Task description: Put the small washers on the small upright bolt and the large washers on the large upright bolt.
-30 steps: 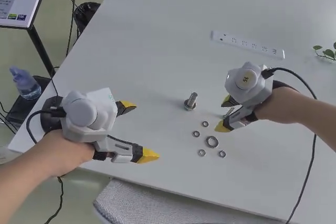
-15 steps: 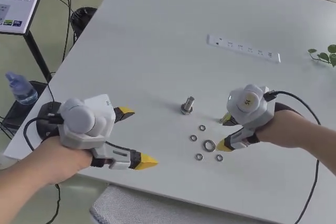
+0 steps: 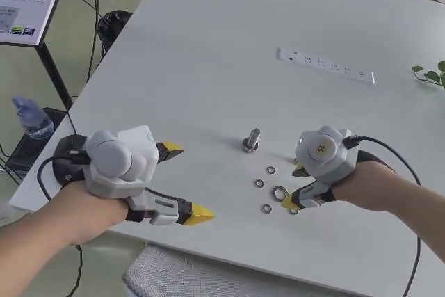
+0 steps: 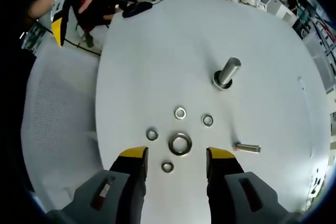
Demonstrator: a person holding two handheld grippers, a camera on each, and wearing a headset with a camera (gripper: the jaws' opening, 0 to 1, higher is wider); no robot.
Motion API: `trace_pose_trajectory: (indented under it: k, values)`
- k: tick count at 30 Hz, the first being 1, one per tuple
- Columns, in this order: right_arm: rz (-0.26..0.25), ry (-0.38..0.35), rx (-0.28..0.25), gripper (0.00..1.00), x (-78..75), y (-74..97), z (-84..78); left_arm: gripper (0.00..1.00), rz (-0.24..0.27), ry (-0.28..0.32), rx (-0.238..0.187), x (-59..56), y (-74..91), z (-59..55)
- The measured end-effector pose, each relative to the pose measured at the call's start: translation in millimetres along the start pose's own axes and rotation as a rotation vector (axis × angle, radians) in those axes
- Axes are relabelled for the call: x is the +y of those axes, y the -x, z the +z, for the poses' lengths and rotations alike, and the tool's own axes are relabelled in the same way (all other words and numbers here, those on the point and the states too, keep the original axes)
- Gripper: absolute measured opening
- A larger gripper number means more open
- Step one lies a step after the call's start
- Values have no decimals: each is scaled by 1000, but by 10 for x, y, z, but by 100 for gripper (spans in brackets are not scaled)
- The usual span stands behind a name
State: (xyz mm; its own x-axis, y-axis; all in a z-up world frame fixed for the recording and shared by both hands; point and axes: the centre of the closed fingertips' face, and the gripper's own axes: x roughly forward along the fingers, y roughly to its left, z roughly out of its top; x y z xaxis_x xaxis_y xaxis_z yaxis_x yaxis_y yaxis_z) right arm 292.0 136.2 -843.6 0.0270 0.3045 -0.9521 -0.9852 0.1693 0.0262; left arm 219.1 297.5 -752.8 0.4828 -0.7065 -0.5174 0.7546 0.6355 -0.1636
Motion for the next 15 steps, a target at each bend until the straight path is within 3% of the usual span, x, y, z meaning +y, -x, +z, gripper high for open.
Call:
trace_pose_trajectory:
  k: [15]
  values:
    - [-30, -24, 10, 43, -30, -205, -65, 79, 1, 5, 6, -34, 13, -14]
